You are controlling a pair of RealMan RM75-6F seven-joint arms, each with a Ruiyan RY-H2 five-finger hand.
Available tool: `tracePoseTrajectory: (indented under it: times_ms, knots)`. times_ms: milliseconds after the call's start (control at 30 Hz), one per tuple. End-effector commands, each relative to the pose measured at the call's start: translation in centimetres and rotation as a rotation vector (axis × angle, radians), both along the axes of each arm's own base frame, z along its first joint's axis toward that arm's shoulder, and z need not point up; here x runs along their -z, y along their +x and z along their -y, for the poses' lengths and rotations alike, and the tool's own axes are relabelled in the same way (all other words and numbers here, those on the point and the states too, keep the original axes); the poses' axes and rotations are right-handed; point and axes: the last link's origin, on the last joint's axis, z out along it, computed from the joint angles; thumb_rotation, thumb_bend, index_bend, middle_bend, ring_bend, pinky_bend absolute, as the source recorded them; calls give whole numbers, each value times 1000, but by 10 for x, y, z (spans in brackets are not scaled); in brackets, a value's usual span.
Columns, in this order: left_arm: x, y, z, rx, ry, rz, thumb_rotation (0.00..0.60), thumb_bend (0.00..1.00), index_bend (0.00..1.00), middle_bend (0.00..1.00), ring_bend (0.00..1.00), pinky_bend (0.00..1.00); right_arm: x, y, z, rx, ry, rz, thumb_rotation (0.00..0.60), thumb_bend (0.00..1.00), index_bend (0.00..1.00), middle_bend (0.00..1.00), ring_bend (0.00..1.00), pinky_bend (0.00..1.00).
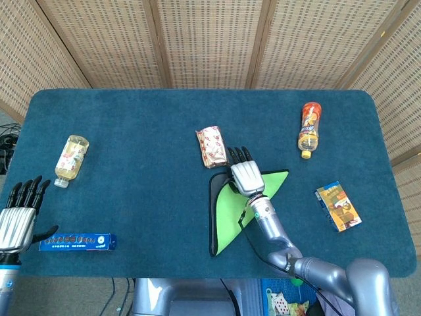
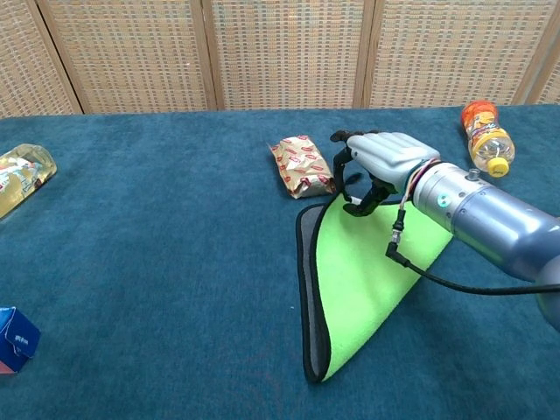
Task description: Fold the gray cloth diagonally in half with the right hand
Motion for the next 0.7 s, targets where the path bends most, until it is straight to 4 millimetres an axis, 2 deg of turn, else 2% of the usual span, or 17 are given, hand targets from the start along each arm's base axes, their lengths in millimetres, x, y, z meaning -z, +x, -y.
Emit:
tracePoseTrajectory:
  times_ms: [33,400,700]
  knots:
    - [0,0,0,0,0,0,600,164,0,0,0,0,-1,-1,0,3,4,-3,600,316,389,0,0,0]
    - [-1,0,0,0,3,1,600,164,0,0,0,0,-4,-4,-1,12,3,-8,600,298,337,0,0,0]
    - [-1,0,0,0,1,3,600,164,0,0,0,0,-28,-19,-3,14,-48,-22,600,284,328,0,0,0]
